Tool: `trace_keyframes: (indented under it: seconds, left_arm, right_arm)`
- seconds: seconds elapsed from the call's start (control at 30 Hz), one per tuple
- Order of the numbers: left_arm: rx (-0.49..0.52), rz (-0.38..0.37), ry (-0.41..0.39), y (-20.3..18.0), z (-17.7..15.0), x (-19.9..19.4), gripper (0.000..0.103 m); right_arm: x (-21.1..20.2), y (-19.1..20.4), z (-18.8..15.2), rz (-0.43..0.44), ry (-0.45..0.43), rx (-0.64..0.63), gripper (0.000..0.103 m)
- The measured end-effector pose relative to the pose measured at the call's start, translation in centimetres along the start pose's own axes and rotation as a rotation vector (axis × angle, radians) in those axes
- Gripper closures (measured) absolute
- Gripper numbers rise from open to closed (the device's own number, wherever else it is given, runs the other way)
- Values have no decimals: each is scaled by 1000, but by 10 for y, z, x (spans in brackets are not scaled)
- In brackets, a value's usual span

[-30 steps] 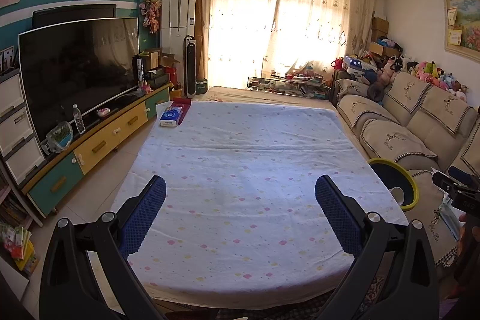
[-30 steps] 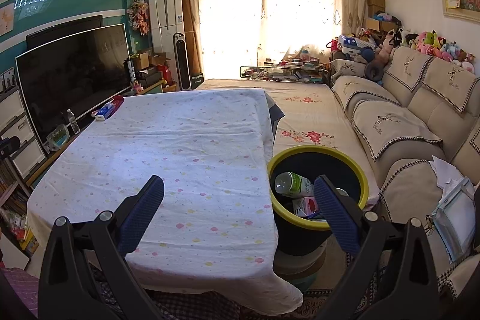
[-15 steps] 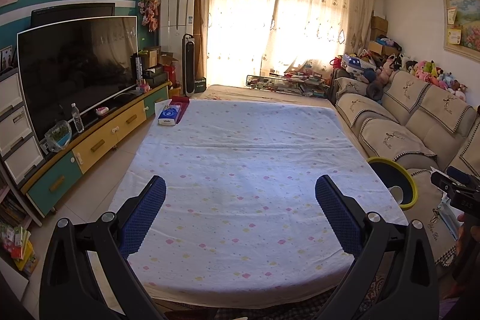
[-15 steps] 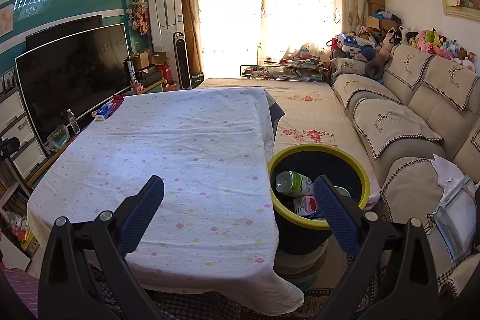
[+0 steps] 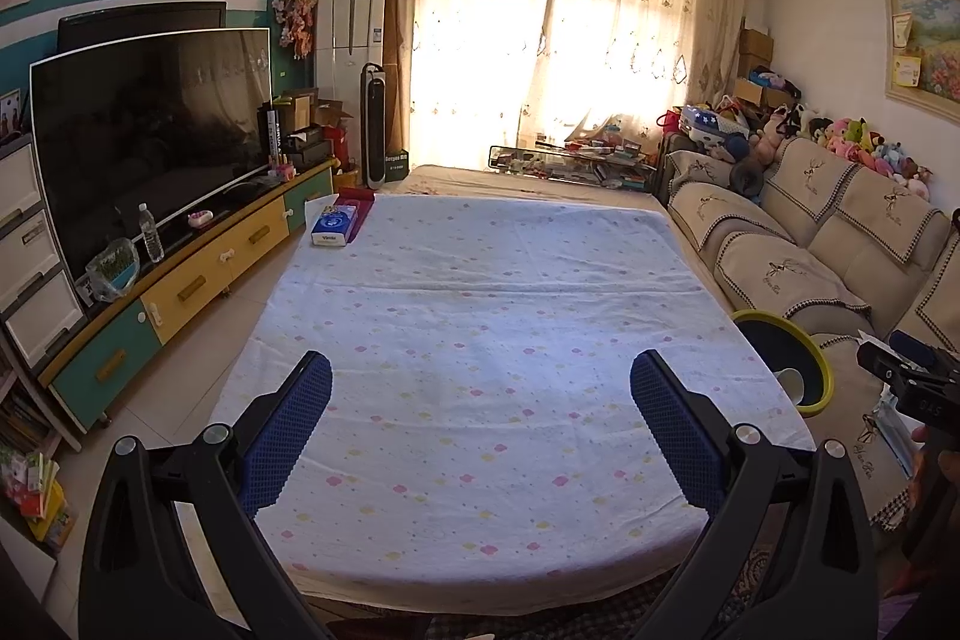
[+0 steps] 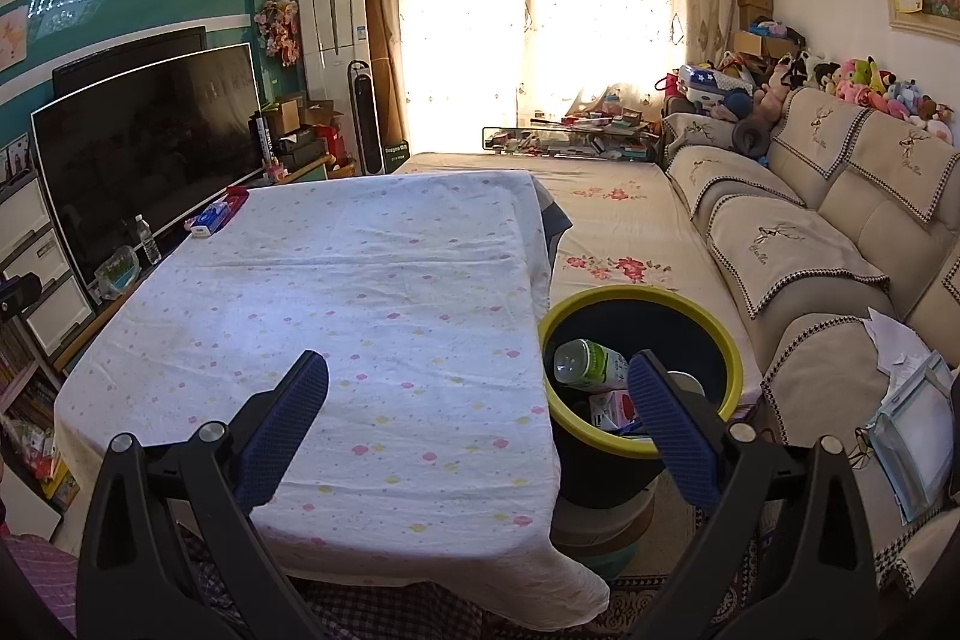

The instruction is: Collect trash

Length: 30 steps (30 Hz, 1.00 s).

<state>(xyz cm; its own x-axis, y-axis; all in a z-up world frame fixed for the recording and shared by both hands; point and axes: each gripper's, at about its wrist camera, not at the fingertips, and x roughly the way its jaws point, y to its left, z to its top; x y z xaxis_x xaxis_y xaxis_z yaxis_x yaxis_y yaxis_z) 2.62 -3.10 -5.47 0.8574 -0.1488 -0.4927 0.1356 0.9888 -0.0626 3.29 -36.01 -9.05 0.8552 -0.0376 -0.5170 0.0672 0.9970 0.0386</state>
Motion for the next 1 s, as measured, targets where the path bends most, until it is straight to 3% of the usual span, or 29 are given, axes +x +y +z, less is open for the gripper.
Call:
trace_keyframes:
  seconds: [1.0]
  left_arm:
    - [11,-13,12,-1,0,6,5]
  right_arm:
    - [8,1,-6,-3,19,11,8]
